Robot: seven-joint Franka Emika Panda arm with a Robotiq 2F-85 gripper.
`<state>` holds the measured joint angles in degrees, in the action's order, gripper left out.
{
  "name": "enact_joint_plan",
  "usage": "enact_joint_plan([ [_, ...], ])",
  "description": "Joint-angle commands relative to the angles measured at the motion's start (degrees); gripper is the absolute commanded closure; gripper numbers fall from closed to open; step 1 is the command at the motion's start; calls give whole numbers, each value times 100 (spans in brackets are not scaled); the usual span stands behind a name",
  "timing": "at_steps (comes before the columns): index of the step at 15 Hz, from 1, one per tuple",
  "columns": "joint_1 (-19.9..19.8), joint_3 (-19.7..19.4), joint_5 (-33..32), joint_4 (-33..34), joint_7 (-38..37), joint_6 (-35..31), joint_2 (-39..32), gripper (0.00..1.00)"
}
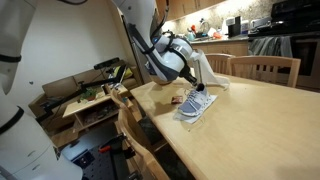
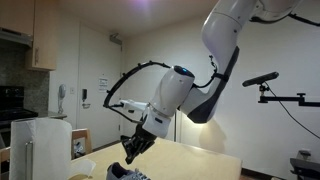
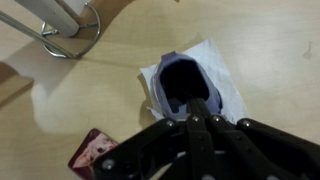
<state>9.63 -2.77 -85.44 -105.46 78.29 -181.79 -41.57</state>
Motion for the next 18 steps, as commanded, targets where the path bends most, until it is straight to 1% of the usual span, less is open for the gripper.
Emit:
enact_joint_plan([
  [1,-395,502,845,-525,1222,113,166,100],
  [3,-672,894,1273,-664,1821,289,196,100],
  [5,-861,1172,1539,-667,2201,456,234,100],
  [6,-939,1279,1644,-663,2332,530,266,100],
  [7,-946,1309,1675,-624,2365,592,307,100],
  [9,-889,1254,1586,-638,2260,596,457,100],
  [10,-747,1084,1528,-637,2170,534,538,100],
  [11,-717,1046,1512,-637,2129,530,584,100],
  [14,-775,1033,1568,-715,2135,493,659,100],
  [17,-779,936,1518,-803,2053,424,714,100],
  [18,-760,876,1404,-803,1934,409,715,100],
])
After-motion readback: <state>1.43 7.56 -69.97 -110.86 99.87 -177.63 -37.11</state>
